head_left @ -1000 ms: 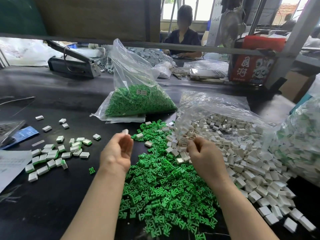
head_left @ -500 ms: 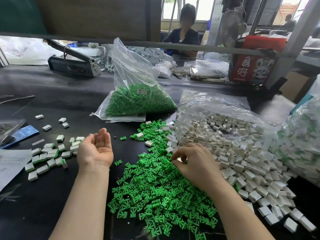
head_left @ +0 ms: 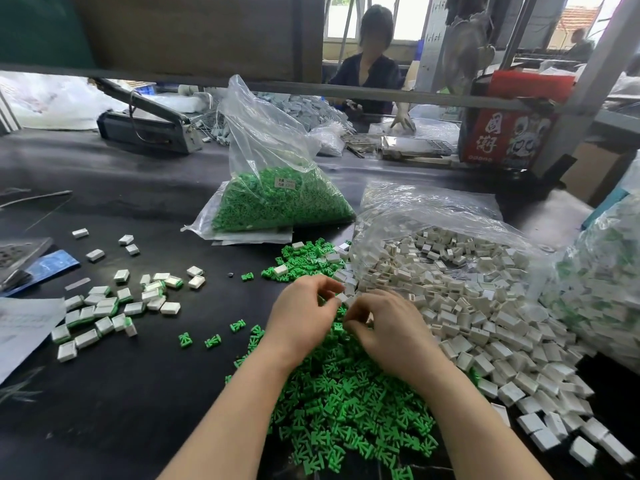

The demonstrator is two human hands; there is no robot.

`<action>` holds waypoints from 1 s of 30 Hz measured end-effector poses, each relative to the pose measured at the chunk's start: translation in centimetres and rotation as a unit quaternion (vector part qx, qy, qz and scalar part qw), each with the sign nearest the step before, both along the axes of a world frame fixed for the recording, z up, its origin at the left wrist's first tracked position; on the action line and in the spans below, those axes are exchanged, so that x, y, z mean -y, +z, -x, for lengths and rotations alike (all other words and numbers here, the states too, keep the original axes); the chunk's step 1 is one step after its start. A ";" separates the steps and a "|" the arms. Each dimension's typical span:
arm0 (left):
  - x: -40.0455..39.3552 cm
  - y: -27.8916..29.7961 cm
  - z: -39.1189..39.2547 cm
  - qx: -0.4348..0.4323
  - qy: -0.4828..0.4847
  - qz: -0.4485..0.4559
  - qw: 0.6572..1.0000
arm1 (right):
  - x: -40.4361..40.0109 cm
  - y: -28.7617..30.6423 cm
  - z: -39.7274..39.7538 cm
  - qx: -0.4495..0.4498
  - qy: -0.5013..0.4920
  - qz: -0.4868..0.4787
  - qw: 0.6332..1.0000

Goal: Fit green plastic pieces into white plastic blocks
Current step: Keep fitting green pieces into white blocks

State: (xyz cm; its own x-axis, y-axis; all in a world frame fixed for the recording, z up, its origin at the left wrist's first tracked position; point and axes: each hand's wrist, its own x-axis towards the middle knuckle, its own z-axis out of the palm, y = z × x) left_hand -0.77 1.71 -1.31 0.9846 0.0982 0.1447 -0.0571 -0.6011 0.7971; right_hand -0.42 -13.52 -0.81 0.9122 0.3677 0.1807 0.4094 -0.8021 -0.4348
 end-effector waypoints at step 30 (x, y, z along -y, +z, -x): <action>-0.7 0.0 -0.2 0.039 0.057 0.086 0.994 | -0.2 0.8 0.4 -0.080 0.036 0.028 0.996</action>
State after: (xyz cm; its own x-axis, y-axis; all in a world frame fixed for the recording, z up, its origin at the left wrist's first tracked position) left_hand -0.52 2.39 -1.28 0.9519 0.2389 0.1918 -0.0623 -0.4622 0.8846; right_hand -0.81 -13.28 0.01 0.8988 0.4382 0.0126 0.3955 -0.7981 -0.4545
